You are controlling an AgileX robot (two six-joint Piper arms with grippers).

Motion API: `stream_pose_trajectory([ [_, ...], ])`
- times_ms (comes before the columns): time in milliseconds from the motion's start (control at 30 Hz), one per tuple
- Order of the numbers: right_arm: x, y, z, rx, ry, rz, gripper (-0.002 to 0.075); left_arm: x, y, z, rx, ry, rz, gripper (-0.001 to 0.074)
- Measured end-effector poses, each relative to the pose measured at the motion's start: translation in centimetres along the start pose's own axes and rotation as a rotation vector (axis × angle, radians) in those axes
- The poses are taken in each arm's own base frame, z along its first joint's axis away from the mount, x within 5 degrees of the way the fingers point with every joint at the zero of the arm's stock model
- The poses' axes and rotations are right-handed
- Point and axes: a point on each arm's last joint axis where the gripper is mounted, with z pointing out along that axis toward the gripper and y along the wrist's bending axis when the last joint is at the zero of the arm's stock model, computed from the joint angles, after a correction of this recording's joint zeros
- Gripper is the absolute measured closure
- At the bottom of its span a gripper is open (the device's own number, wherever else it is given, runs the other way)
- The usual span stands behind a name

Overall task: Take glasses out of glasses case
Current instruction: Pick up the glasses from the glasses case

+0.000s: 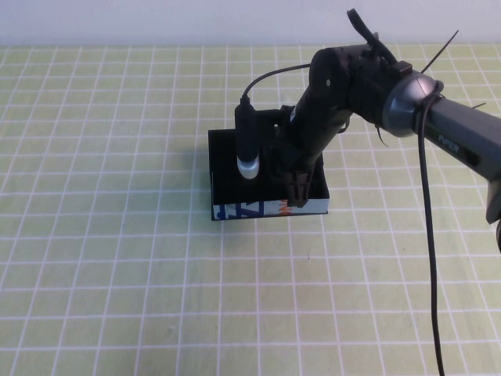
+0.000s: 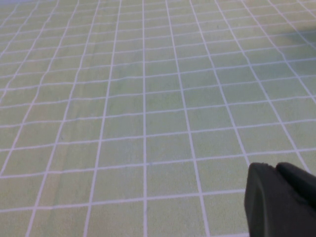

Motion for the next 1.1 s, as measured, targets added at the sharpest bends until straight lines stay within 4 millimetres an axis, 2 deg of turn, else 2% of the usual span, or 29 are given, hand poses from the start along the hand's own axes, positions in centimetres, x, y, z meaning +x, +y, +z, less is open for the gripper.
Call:
stream_pose_trajectory([
  [500, 0.0, 0.2, -1.4, -0.015, 0.019, -0.013, 0.0725, 0.0, 0.0, 0.0, 0.000, 0.000, 0.000, 0.0739],
  [967, -0.5, 0.5, -4.3, -0.009, 0.025, -0.009, 0.0725, 0.0, 0.0, 0.0, 0.000, 0.000, 0.000, 0.0739],
  [1100, -0.4, 0.9, -6.5, -0.030, 0.030, -0.007, 0.0725, 0.0, 0.0, 0.0, 0.000, 0.000, 0.000, 0.0739],
])
